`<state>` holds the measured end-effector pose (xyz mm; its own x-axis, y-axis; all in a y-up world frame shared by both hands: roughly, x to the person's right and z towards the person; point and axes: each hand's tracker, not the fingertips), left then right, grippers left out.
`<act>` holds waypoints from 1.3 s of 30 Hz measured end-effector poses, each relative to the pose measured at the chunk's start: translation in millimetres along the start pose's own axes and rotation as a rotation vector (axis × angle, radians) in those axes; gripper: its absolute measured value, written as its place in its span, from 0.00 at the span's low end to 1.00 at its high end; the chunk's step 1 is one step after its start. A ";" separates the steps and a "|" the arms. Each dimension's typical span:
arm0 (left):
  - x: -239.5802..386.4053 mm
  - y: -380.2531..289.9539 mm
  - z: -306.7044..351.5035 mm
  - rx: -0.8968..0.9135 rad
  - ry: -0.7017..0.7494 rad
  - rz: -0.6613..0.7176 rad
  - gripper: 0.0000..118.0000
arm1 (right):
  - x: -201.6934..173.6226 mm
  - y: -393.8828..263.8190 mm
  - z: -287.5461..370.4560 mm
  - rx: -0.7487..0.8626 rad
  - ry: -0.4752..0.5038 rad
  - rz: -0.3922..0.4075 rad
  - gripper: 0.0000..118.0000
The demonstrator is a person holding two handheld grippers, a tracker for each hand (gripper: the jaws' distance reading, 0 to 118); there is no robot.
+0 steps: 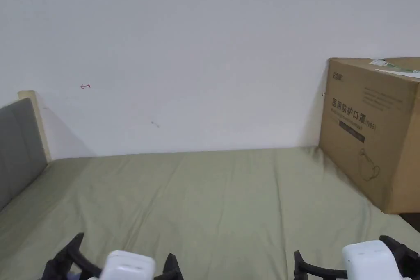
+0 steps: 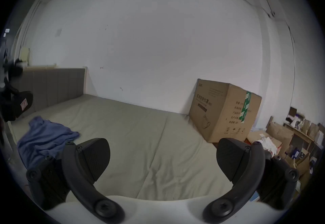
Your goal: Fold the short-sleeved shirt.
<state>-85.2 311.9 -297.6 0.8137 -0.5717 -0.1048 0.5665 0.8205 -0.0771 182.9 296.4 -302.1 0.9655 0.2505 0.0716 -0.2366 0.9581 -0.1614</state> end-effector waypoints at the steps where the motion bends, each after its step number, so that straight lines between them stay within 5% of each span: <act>1: 12.4 1.0 -1.8 0.018 0.057 -0.227 1.00 | 4.7 -5.6 0.9 0.038 0.014 -0.101 1.00; 3: 32.3 -6.5 -4.5 0.075 0.126 -0.619 1.00 | 25.1 -16.6 3.3 0.077 0.096 -0.525 1.00; 5: 41.6 -16.3 -4.7 0.165 0.171 -0.874 1.00 | 52.5 -39.9 2.7 -0.007 0.124 -1.158 1.00; 7: 43.8 -22.7 -5.5 0.244 0.157 -0.994 1.00 | 66.6 -84.0 -6.5 -0.226 -0.006 -1.833 1.00; 8: 45.4 -23.5 -6.8 0.257 0.159 -1.021 1.00 | 70.4 -105.9 -9.5 -0.349 -0.082 -2.084 1.00; 9: 46.7 -23.3 -8.2 0.257 0.149 -1.022 1.00 | 67.9 -125.8 -10.8 -0.406 -0.099 -2.253 1.00; 10: 46.7 -21.2 -8.8 0.249 0.138 -0.999 1.00 | 65.4 -137.6 -10.7 -0.404 -0.089 -2.311 1.00; 11: 45.1 -19.0 -9.6 0.241 0.108 -0.956 1.00 | 66.8 -141.0 -11.0 -0.391 -0.082 -2.277 1.00; 15: 23.0 1.8 -11.6 0.095 -0.066 -0.358 1.00 | 78.2 -90.5 -10.5 -0.208 -0.023 -1.454 1.00; 17: 2.7 7.6 -16.4 -0.024 -0.158 0.058 1.00 | 64.4 -45.7 -8.4 -0.064 0.026 -0.949 1.00; 19: -12.2 5.8 -16.3 -0.065 -0.198 0.388 1.00 | 31.7 -16.4 5.4 0.126 -0.093 -0.353 1.00; 20: -17.8 1.2 -13.9 -0.017 -0.213 0.527 1.00 | 13.7 -10.3 12.4 0.245 -0.120 -0.148 1.00; 22: -19.1 -6.5 -5.3 0.084 -0.182 0.616 1.00 | 1.2 -3.1 18.9 0.331 -0.096 -0.037 1.00; 26: -8.5 -8.0 4.7 0.125 -0.130 0.535 1.00 | -1.7 6.1 19.4 0.199 -0.010 -0.168 1.00; 39: -7.9 -6.9 4.0 0.058 -0.159 0.550 1.00 | 3.5 -3.0 22.4 0.170 -0.009 -0.189 1.00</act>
<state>-95.0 310.8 -292.3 0.9977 -0.0570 0.0363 0.0569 0.9984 0.0021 184.5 297.5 -279.3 0.9935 0.0654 0.0935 -0.0679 0.9974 0.0234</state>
